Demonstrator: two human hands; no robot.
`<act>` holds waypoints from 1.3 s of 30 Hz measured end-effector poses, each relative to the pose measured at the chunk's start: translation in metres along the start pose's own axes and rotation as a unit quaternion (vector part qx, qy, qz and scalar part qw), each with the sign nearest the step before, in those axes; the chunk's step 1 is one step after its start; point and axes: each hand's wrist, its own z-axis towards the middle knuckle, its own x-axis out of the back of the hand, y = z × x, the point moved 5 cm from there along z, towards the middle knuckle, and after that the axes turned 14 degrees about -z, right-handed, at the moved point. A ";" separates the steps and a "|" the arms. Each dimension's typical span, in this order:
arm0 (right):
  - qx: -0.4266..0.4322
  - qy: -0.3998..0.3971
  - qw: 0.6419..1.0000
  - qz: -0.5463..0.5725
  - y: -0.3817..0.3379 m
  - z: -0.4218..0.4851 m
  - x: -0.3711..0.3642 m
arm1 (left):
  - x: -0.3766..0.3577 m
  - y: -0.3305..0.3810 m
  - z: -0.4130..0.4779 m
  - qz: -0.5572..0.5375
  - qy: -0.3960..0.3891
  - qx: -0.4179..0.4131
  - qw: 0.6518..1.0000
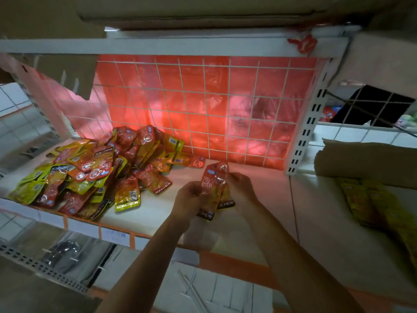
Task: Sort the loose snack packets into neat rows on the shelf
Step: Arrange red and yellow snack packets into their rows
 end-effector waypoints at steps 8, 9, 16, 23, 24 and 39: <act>-0.022 0.136 0.988 0.063 0.058 -0.038 0.143 | -0.116 0.003 -0.037 -0.112 -0.048 0.001 0.993; -0.029 0.147 0.986 0.067 0.069 -0.045 0.162 | -0.134 0.001 -0.043 -0.122 -0.053 0.008 0.991; -0.048 0.215 0.973 0.068 0.151 -0.109 0.307 | -0.279 -0.020 -0.118 -0.095 -0.109 0.010 0.990; -0.072 0.264 0.960 0.052 0.238 -0.171 0.441 | -0.421 -0.059 -0.198 -0.042 -0.201 0.027 0.978; -0.081 0.267 0.959 0.050 0.250 -0.178 0.456 | -0.440 -0.062 -0.206 -0.023 -0.213 0.028 0.976; -0.113 0.348 0.929 0.057 0.366 -0.172 0.640 | -0.678 -0.092 -0.227 0.049 -0.289 0.035 0.956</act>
